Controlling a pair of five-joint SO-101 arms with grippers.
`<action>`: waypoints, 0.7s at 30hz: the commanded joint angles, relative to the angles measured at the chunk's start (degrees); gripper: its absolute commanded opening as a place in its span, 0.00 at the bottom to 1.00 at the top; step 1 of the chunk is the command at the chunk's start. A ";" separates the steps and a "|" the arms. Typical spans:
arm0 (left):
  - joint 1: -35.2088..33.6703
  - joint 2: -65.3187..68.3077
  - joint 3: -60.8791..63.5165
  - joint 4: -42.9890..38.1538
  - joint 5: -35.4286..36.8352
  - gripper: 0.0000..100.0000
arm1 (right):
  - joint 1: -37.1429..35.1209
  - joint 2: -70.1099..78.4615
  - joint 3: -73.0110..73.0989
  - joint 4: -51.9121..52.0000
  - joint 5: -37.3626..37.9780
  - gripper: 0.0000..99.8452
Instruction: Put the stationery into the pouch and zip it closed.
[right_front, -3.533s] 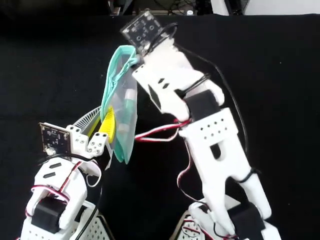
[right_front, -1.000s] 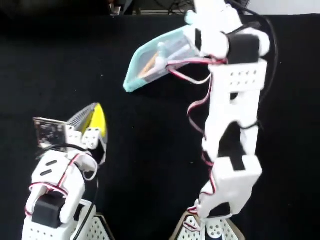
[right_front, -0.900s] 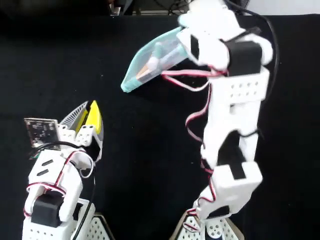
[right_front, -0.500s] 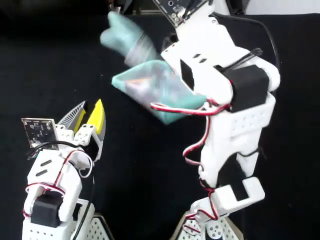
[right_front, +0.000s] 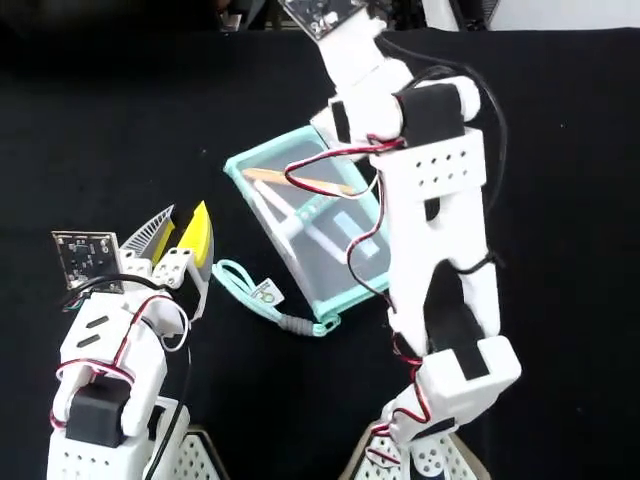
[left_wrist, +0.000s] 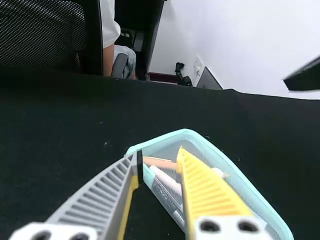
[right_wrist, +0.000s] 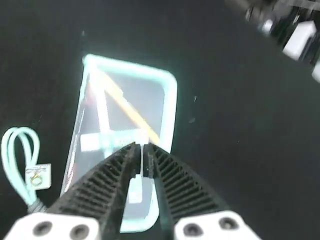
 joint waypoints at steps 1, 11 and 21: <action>-0.22 1.32 -0.40 -0.88 0.18 0.14 | 1.41 -11.12 3.82 0.79 -1.32 0.01; -1.19 17.49 -9.71 6.86 -5.98 0.13 | 3.60 -53.23 54.90 -11.96 -1.49 0.01; -8.48 9.41 -7.87 27.25 -6.33 0.13 | 8.79 -99.12 106.15 -24.88 -0.97 0.01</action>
